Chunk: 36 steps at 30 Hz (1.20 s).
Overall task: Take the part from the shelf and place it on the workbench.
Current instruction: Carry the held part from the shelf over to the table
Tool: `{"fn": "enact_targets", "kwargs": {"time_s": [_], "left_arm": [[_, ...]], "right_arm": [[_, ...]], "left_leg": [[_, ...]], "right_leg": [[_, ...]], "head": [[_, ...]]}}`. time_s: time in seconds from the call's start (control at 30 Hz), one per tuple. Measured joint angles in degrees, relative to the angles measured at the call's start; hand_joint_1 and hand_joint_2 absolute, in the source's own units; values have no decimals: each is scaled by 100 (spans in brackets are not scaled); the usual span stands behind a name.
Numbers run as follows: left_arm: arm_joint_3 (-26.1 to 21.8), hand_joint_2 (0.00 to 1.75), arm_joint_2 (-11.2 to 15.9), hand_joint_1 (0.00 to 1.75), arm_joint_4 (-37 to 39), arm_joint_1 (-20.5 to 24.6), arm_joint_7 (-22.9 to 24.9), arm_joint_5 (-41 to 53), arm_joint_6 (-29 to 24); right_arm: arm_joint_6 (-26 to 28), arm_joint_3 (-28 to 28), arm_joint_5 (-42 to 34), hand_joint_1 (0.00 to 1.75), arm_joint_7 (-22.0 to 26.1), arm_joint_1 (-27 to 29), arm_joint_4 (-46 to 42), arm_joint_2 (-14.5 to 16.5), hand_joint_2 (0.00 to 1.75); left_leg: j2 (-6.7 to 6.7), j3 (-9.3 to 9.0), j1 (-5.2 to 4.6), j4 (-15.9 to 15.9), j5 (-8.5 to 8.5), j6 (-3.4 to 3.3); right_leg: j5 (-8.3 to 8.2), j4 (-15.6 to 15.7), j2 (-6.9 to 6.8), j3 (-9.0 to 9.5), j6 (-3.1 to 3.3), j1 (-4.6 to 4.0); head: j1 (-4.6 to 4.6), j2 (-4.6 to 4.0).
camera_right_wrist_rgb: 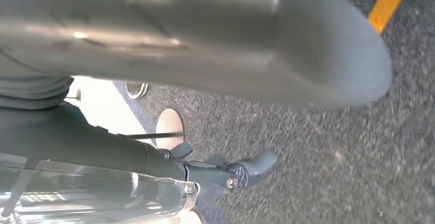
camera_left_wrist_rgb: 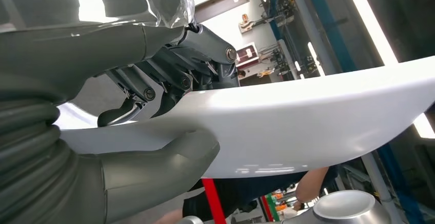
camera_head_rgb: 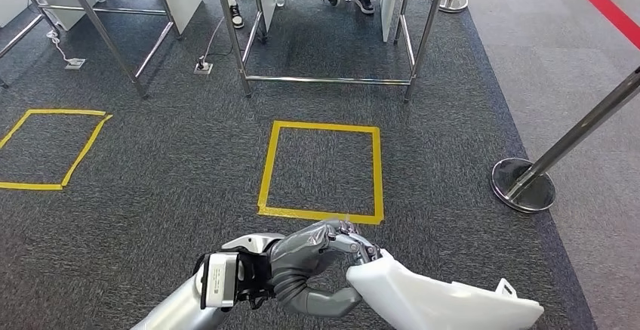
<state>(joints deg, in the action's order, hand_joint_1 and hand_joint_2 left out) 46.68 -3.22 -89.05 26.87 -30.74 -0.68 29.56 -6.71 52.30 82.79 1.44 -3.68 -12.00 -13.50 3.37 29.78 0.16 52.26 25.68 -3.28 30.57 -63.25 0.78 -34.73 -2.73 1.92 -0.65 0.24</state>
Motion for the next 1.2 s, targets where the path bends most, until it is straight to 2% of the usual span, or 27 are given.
{"fn": "enact_targets", "kwargs": {"time_s": [0.07, 0.1, 0.13, 0.2, 0.23, 0.27, 0.3, 0.37, 0.43, 0.47, 0.5, 0.57, 0.6, 0.63, 0.67, 0.7, 0.73, 0.8, 0.83, 0.9, 0.97, 1.0, 1.07, 1.1, 1.13, 1.17, 1.2], "left_arm": [[8, 175, 2, 175, 0, -24, 2, 2, 2], [14, 175, 7, 175, 1, -38, 3, 2, 2], [20, 175, 10, 175, 1, -47, 3, 2, 2], [28, 175, 14, 175, 1, -53, 3, 2, 2], [30, 175, 15, 175, 0, -51, 4, 2, 2], [33, 175, 15, 175, -4, -50, 5, 3, 3], [36, 175, 16, 175, -8, -51, 5, 3, 4], [39, 175, 19, 175, -15, -53, 5, 5, 7], [41, 175, 23, 175, -25, -54, 5, 7, 7], [41, 175, 23, 175, -33, -53, 4, 7, 6], [42, 175, 23, 175, -42, -53, 4, 7, 6], [44, 175, 27, 175, -48, -62, 4, 7, 6], [45, 175, 28, 175, -48, -69, 5, 7, 6], [46, 175, 29, 175, -48, -75, 5, 7, 6], [44, 175, 29, 175, -50, -76, 5, 7, 6], [43, 175, 27, 175, -54, -75, 5, 7, 6], [40, 175, 26, 175, -58, -74, 5, 7, 6], [38, 175, 22, 175, -67, -65, 4, 8, 5], [38, 175, 21, 175, -71, -63, 4, 10, 5], [40, 175, 16, 175, -83, -62, 3, 13, 5], [44, 175, 5, 175, -94, -56, 3, 15, 6], [46, 175, 1, 175, -96, -55, 3, 16, 6], [53, 175, -3, 175, -94, -66, 3, 17, 6], [57, 175, -2, 175, -92, -76, 3, 17, 6], [60, 175, -2, 175, -91, -82, 3, 17, 6], [61, 175, -2, 175, -90, -85, 3, 17, 7], [64, 175, -3, 175, -89, -85, 3, 17, 8]], "right_arm": [[-1, 1, 1, 0, 1, 1, 0, -5, 0], [0, 1, 1, 0, 1, 9, 0, -4, 0], [0, 1, 2, 0, 1, 16, 0, -4, 0], [0, 1, 1, 0, 1, 22, 1, -2, 0], [2, 1, 1, 0, 3, 23, 4, 21, 0], [3, 2, 0, 0, 4, 20, 3, 28, 0], [1, 3, 2, 0, 7, 17, 4, 48, 0], [-2, 4, 5, 0, 11, 16, 3, 70, 0], [0, 4, 8, 0, 17, 23, 3, 93, 0], [2, 5, 8, 0, 19, 25, -1, 85, 0], [2, 5, 9, 0, 20, 28, 0, 79, 0], [2, 5, 9, 0, 20, 32, 0, 65, 0], [2, 5, 9, 0, 20, 32, 0, 63, 0], [2, 5, 10, 0, 20, 32, 0, 62, 0], [2, 5, 10, 0, 20, 30, 0, 62, 0], [2, 5, 11, 0, 20, 28, 0, 61, 0], [2, 5, 11, 0, 21, 26, 1, 70, 0], [4, 6, 11, 0, 26, 25, -1, 70, 0], [4, 7, 12, 0, 30, 29, 1, 78, 0], [2, 8, 15, 0, 37, 33, 4, 79, 0], [0, 9, 15, 0, 38, 22, 5, 80, 0], [0, 10, 15, 0, 39, 11, 5, 74, 0], [0, 13, 15, 0, 40, 13, 4, 60, 0], [0, 14, 15, 0, 40, 27, 4, 57, 0], [0, 14, 15, 0, 40, 41, 4, 57, 0], [0, 15, 15, 0, 40, 50, 4, 54, 0], [0, 16, 15, 0, 41, 54, 4, 47, 0]], "left_leg": [[-19, -11, 28, 4, 19, 31], [-19, -12, 48, 23, 42, 64], [-15, -12, 77, 60, 75, 109], [-5, 7, 147, 211, 194, 243], [3, 38, 164, 319, 277, 315], [11, 71, 165, 411, 350, 372], [20, 98, 156, 471, 401, 409], [36, 111, 156, 506, 441, 435], [-66, 184, 163, 676, 530, 454], [-153, 318, 162, 932, 641, 461], [-241, 534, 154, 1314, 788, 457], [-312, 1053, 141, 2132, 1029, 430], [-316, 1228, 125, 2340, 1023, 392], [-315, 1281, 97, 2311, 897, 333], [-315, 1211, 54, 2054, 680, 250], [-318, 1050, -5, 1639, 428, 140], [-342, 880, -59, 1257, 263, 26], [-381, 653, -147, 773, 155, -123], [-388, 612, -164, 692, 186, -145], [-349, 454, -163, 533, 165, -138], [-334, 274, -137, 427, 153, -125], [-333, 231, -130, 403, 161, -120], [-305, 203, -134, 403, 202, -119], [-286, 184, -136, 404, 227, -114], [-268, 153, -137, 405, 257, -106], [-255, 106, -136, 407, 292, -93], [-248, 50, -135, 409, 334, -76]], "right_leg": [[251, -672, -6, -374, -70, 35], [247, -801, -9, -463, -107, 62], [133, -704, -12, -431, -148, 92], [-208, -44, 3, -102, -260, 162], [-302, 241, 30, 46, -290, 184], [-322, 384, 54, 122, -265, 198], [-274, 373, 73, 122, -208, 195], [-220, 291, 55, 92, -49, 191], [-175, 259, 24, 117, 32, 171], [-157, 257, 8, 137, 62, 155], [-141, 259, -11, 153, 89, 136], [-108, 261, -49, 170, 131, 84], [-87, 261, -65, 186, 150, 52], [-63, 263, -77, 213, 165, 20], [-37, 266, -85, 251, 176, -14], [-8, 275, -90, 297, 186, -42], [17, 291, -98, 340, 186, -69], [41, 359, -114, 404, 157, -70], [2, 369, -131, 431, 114, -62], [-66, 354, -161, 491, 35, -37], [28, 126, -157, 427, -4, -30], [164, -134, -142, 278, -13, -27], [438, -788, -114, -168, -47, -30], [489, -995, -106, -353, -65, -29], [420, -995, -102, -435, -83, -24], [227, -771, -102, -403, -96, -16], [-44, -378, -102, -282, -104, -6]], "head": [[14, 0], [14, 0], [13, 0], [17, 0], [45, 0], [63, 0], [65, 0], [22, 0], [-25, 0], [-39, 0], [-46, 0], [-54, 0], [-54, 0], [-54, 0], [-54, 0], [-54, 0], [-40, 0], [-15, 0], [-6, 0], [-15, 0], [-2, -2], [12, -2], [35, -2], [40, -2], [44, -2], [43, -2], [45, -2]]}}
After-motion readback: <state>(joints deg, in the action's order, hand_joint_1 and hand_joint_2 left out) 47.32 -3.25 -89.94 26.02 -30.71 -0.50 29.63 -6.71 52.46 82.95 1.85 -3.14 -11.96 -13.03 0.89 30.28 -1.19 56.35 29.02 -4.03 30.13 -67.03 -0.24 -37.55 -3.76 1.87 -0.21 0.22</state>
